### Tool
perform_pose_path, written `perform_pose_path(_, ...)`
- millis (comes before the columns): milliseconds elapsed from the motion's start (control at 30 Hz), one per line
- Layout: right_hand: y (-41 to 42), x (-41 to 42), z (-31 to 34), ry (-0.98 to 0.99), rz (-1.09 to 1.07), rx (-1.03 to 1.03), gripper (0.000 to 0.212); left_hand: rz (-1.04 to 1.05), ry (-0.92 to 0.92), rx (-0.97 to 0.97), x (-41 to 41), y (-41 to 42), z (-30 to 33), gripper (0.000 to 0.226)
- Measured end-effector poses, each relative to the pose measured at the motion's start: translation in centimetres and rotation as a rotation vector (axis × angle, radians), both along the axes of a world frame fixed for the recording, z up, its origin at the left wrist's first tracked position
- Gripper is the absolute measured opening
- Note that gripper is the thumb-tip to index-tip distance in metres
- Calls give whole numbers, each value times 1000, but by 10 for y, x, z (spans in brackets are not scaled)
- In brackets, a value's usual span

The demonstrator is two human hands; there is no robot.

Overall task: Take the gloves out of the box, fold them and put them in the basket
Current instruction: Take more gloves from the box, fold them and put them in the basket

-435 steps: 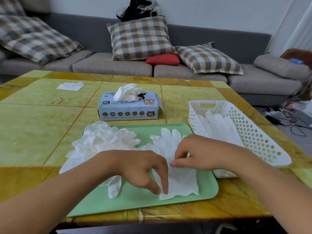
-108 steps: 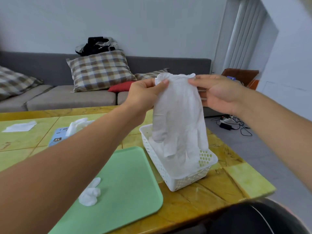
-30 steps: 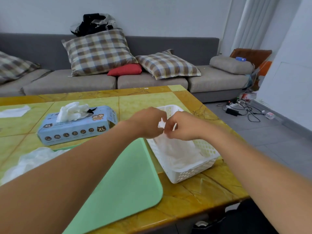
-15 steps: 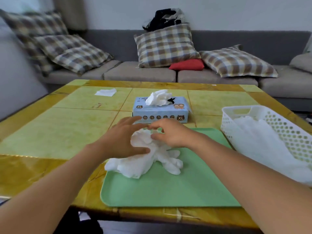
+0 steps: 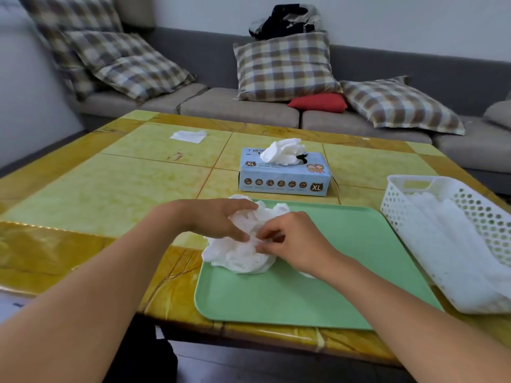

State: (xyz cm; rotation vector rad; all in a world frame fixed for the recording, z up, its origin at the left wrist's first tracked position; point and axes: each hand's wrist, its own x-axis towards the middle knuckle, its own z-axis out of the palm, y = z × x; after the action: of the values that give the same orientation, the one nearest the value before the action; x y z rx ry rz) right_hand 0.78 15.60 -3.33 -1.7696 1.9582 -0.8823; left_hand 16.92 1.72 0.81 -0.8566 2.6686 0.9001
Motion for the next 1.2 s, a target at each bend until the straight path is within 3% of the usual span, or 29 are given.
perform_pose_path(167, 20, -26, 4, -58, 120, 87, 5, -39, 45, -92, -3, 3, -7, 104)
perform_pose_path(333, 51, -43, 4, 316, 272, 52, 5, -14, 77, -166, -13, 0, -19, 99)
perform_pose_path(400, 67, -51, 6, 372, 289, 53, 5, -16, 62, -225, -15, 0, -22, 96)
perform_pose_path(667, 114, -90, 26, 188, 232, 163, 5, -10, -4, -297, -21, -5, -31, 92)
perform_pose_path(767, 123, -99, 39, -50, 103, 192, 10, 12, 9, -259, -20, -1, -24, 91)
perform_pose_path(867, 124, -103, 57, -634, -91, 115, 19, 83, 25, -168, -13, 3, -8, 99)
perform_pose_path(933, 123, -105, 69, -1037, -157, 77, 18, 183, 226, -102, -12, 16, 10, 105)
perform_pose_path(1000, 120, -105, 76, -1284, -204, 107, 24, 205, 514, -110, -19, 43, 24, 98)
perform_pose_path(1100, 112, -100, 79, -1479, -257, 88, 33, 6, 622, -41, -50, 103, 16, 112)
perform_pose_path(1200, 109, -99, 80, -1575, -288, 8, 34, -74, 733, -165, -94, 146, -16, 126)
